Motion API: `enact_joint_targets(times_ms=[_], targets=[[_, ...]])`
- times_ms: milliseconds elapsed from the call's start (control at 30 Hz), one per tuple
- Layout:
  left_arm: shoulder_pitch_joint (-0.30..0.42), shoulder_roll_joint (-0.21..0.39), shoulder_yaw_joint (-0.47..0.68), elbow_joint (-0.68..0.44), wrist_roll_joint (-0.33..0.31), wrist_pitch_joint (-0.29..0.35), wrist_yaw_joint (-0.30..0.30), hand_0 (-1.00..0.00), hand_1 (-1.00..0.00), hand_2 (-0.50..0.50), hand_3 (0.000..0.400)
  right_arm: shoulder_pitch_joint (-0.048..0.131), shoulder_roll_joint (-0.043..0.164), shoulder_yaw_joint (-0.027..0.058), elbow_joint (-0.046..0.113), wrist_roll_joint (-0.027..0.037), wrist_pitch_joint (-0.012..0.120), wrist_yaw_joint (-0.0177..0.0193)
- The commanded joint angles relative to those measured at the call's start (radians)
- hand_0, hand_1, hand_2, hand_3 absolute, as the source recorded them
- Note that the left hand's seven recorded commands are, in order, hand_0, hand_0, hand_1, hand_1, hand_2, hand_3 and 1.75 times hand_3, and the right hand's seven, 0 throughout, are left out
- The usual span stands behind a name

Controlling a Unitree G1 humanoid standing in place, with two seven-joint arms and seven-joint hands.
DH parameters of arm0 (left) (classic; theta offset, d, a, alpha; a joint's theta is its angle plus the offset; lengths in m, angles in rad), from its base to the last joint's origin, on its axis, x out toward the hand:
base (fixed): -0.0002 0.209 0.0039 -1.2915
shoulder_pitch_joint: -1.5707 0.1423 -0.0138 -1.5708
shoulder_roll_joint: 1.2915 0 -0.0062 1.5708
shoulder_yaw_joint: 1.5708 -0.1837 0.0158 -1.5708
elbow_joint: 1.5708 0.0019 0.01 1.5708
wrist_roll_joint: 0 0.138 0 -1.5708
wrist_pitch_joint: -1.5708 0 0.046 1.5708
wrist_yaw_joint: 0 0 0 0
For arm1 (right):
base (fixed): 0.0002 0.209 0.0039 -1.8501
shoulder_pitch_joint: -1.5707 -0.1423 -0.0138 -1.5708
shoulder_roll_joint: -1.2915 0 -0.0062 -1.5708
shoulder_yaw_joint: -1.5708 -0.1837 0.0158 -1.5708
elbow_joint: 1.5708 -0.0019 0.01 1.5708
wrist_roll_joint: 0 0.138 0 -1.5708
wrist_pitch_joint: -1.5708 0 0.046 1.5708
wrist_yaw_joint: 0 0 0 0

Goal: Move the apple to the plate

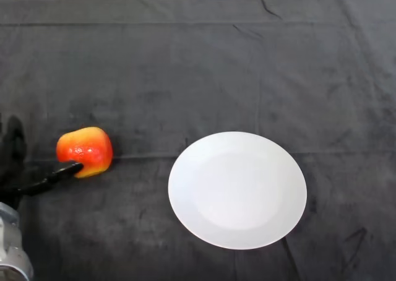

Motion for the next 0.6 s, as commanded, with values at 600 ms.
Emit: enact_joint_targets(times_ms=[600], targets=[[0.0, -0.032, -0.141, -0.039, 0.086, -0.016, -0.044, 0.0, 0.0, 0.0, 0.0, -0.014, -0.02, -0.016, 0.0, 0.0135, -0.004, 0.0023]])
